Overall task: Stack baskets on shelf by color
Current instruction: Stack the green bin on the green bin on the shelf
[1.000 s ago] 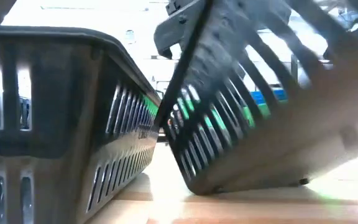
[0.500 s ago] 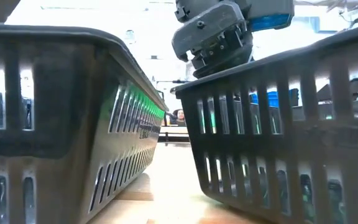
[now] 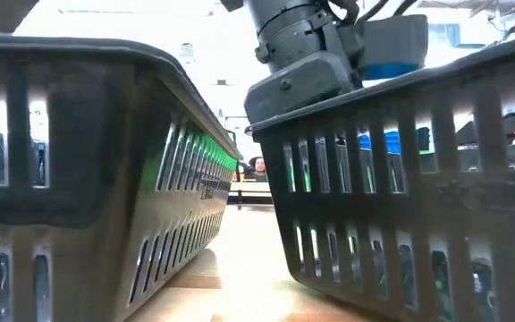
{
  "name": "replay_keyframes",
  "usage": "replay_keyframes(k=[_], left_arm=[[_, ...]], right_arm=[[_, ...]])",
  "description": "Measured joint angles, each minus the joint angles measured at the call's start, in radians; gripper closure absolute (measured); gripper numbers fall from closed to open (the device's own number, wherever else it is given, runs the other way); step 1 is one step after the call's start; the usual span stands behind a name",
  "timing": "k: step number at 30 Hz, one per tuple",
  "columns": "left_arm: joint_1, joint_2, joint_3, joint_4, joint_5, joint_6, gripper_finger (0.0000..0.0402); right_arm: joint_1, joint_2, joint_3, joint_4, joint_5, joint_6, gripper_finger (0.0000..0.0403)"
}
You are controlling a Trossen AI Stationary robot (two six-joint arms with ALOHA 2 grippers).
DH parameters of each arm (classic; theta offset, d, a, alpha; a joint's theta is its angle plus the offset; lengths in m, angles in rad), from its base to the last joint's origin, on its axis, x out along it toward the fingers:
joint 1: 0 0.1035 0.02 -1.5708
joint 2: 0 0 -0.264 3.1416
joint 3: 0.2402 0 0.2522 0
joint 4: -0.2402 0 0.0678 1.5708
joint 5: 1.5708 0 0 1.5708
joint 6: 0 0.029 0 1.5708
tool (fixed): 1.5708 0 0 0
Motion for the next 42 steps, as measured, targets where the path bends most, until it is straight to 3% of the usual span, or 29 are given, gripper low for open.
replay_keyframes(k=[8, 13, 23, 28, 34, 42], left_arm=[[-0.004, -0.001, 0.034, -0.017, -0.005, -0.018, 0.0393], [-0.011, -0.001, 0.097, -0.107, -0.005, -0.043, 0.0400], [-0.038, -0.004, 0.428, -0.493, -0.003, -0.120, 0.0401], [-0.039, -0.115, 0.375, -0.628, -0.077, -0.167, 0.0401], [-0.007, -0.187, 0.375, -0.701, -0.347, -0.092, 0.0401], [0.168, -0.200, 0.345, -0.590, -0.317, 0.130, 0.0401]], right_arm=[[0.000, 0.000, 0.000, 0.003, 0.000, 0.000, 0.0352], [0.000, 0.000, 0.000, 0.003, 0.000, 0.000, 0.0352], [0.000, 0.000, 0.000, 0.003, 0.000, 0.000, 0.0352], [0.000, 0.000, 0.000, 0.002, 0.000, -0.002, 0.0352], [0.000, 0.000, 0.000, 0.001, 0.001, -0.007, 0.0352], [0.000, -0.001, 0.000, 0.001, 0.001, -0.003, 0.0352]])
